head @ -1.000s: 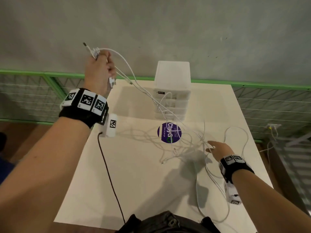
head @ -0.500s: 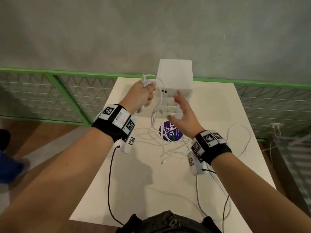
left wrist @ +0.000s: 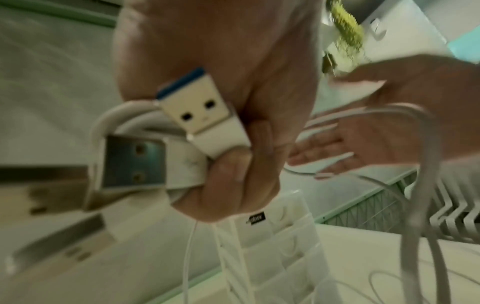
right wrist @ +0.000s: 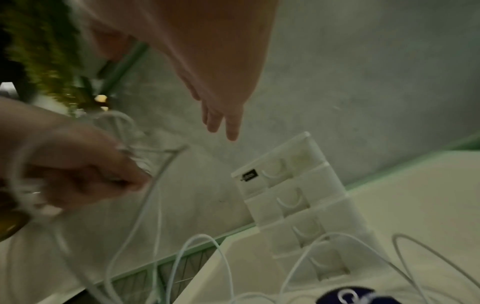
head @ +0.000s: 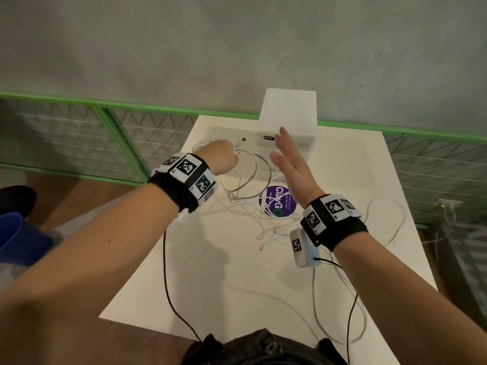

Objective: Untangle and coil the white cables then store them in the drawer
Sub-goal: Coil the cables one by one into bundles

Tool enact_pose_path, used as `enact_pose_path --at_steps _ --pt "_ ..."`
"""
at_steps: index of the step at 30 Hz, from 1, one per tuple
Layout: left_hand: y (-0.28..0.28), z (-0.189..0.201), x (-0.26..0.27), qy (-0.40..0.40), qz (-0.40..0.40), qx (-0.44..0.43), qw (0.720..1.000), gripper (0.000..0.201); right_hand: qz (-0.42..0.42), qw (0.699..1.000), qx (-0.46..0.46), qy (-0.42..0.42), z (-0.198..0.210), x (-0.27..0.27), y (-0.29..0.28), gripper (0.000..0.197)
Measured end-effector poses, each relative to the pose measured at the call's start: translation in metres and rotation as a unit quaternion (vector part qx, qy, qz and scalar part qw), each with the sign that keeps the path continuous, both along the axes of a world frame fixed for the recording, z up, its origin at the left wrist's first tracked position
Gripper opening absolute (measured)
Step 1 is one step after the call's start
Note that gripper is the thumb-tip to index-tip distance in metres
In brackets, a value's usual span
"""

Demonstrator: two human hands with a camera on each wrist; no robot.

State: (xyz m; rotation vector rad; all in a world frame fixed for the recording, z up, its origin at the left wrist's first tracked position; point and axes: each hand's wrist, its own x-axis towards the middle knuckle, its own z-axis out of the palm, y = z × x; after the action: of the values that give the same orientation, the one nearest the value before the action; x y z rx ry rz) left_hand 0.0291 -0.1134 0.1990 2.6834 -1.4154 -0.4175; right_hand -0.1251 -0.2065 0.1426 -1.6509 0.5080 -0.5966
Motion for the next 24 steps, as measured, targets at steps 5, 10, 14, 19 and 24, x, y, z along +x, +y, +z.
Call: enact_pose_path --at_steps 5,10,14,19,24 --pt "0.001 -0.007 0.001 0.081 -0.001 0.092 0.992 0.022 0.074 0.958 -0.213 0.179 -0.003 0.009 0.023 0.120" --pt "0.006 0.012 -0.024 0.209 -0.075 0.145 0.964 0.020 0.030 0.942 -0.248 0.226 -0.019 0.016 0.014 0.103" --pt "0.008 0.022 -0.044 0.355 -0.089 0.122 0.923 0.031 0.106 0.992 0.001 0.064 -0.013 0.018 0.006 0.059" --pt "0.012 0.035 -0.041 0.545 -0.077 -0.003 0.835 0.045 0.000 0.997 -0.064 0.049 -0.021 0.023 0.004 0.020" --pt "0.009 0.044 -0.034 0.682 -0.090 -0.159 0.708 0.052 -0.034 0.999 -0.021 0.025 -0.028 0.004 0.015 0.016"
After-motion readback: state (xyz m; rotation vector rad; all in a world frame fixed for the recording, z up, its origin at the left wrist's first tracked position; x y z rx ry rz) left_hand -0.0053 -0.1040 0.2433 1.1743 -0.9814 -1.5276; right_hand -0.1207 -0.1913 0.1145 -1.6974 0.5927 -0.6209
